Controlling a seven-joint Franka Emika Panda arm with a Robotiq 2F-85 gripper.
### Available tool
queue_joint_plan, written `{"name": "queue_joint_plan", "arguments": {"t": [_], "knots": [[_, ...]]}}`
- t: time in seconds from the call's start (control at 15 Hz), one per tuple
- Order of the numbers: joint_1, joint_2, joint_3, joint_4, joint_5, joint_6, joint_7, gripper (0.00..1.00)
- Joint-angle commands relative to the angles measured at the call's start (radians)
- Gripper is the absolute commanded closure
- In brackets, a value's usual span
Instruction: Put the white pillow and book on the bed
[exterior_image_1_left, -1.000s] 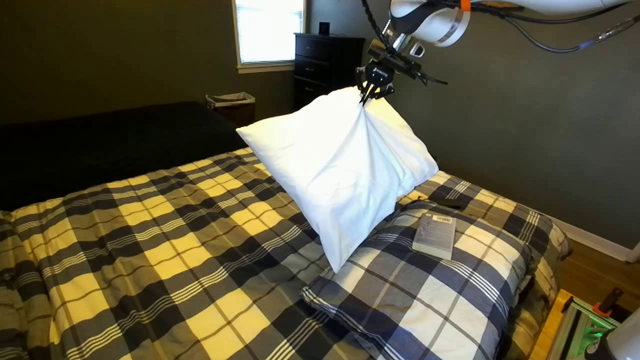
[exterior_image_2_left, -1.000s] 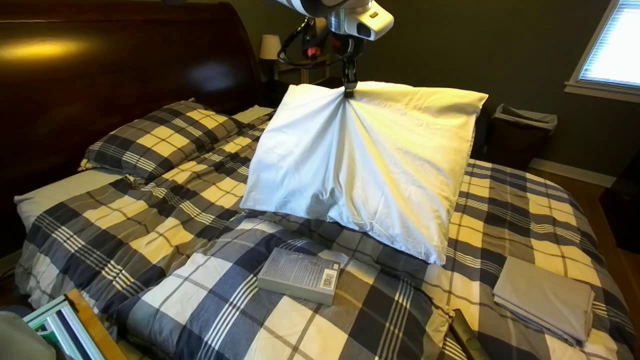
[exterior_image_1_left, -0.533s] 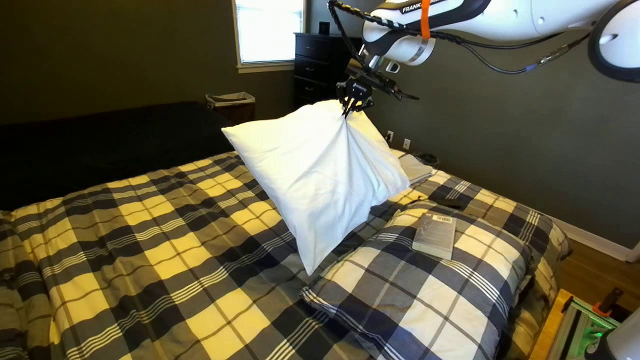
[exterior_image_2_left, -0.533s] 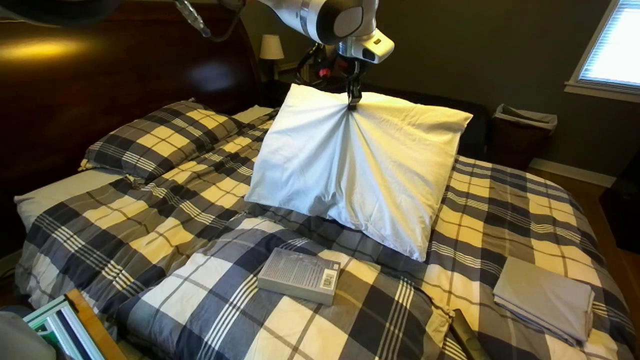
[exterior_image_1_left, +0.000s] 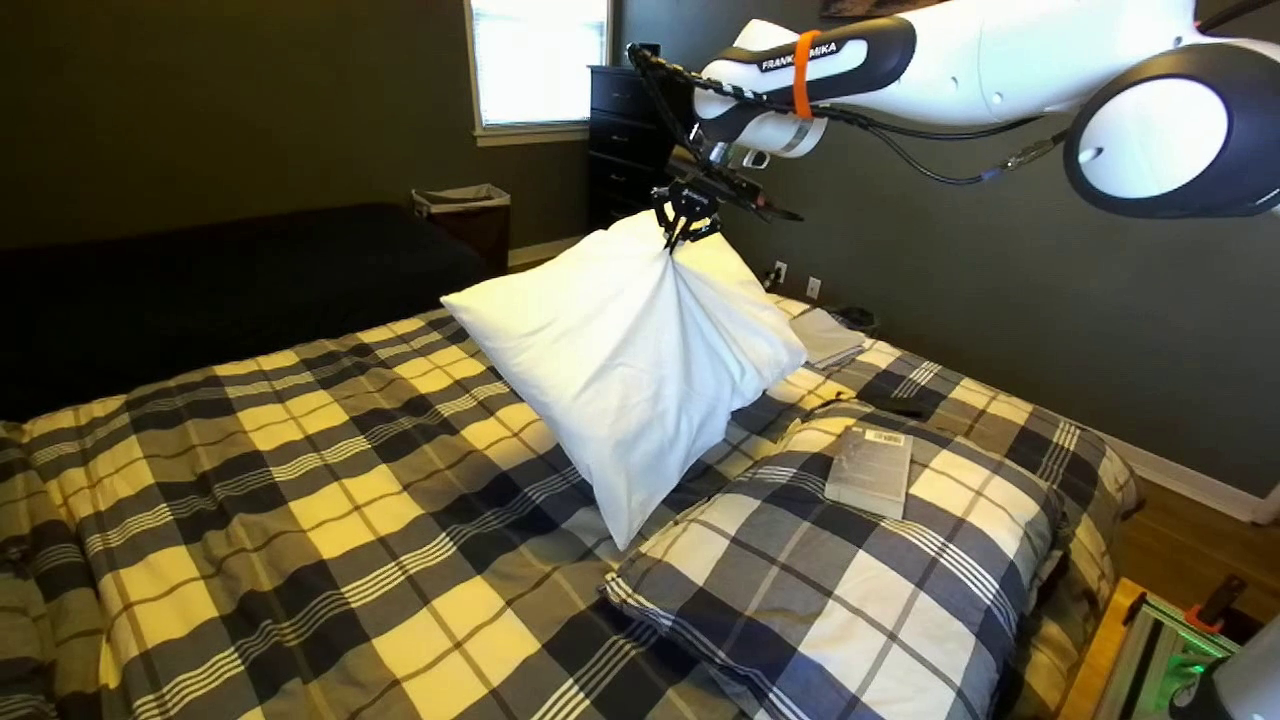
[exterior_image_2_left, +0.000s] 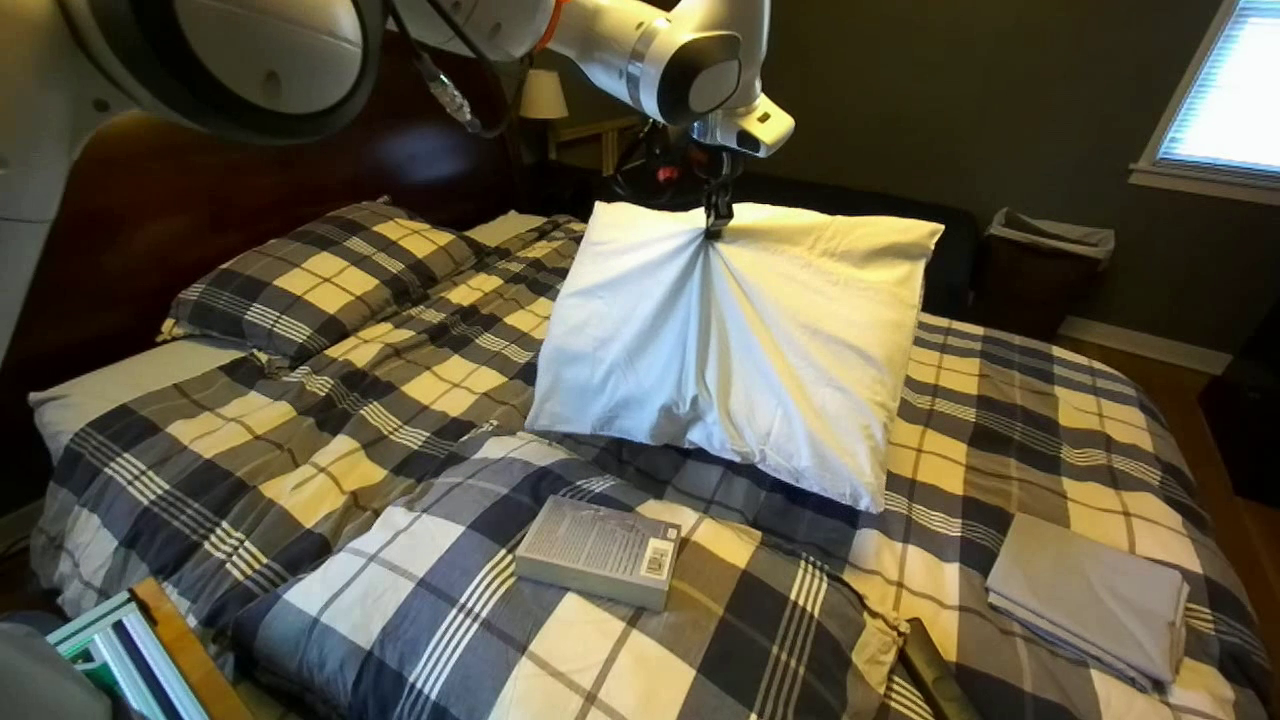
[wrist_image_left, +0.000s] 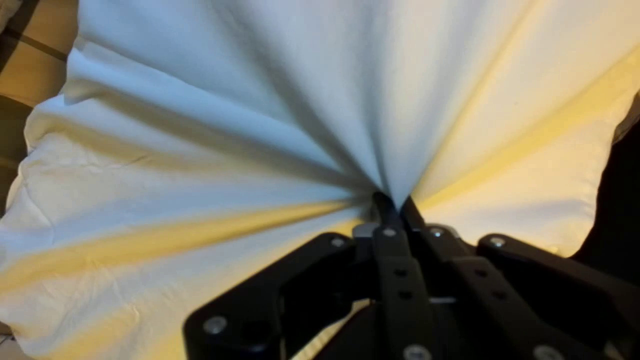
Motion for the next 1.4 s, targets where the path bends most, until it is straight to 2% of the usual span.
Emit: {"name": "queue_joint_plan", "arguments": {"t": [0.0,0.13,0.33,0.6,0.67,0.8,1.0,1.33], "knots": [[-0.017,0.057,0.01,0.124,0.023,-0.107,0.003,0.7],[-0.01,0.045,0.006,0.128,0.014,-0.13,0.011,0.57],[-0.004,-0.028,0.005,0.065,0.01,-0.154,0.005,0.34],[0.013,-0.151,-0.021,-0.082,-0.047,-0.247,0.012,0.05],[0.02,-0.178,-0.029,-0.115,-0.073,-0.268,0.008,0.01],[0.049,-0.235,-0.061,-0.196,-0.18,-0.292,0.024,0.0],[0.073,-0.317,-0.07,-0.354,-0.317,-0.273,0.005,0.0],[0.078,-0.412,-0.041,-0.611,-0.4,-0.229,-0.037,0.0]]}}
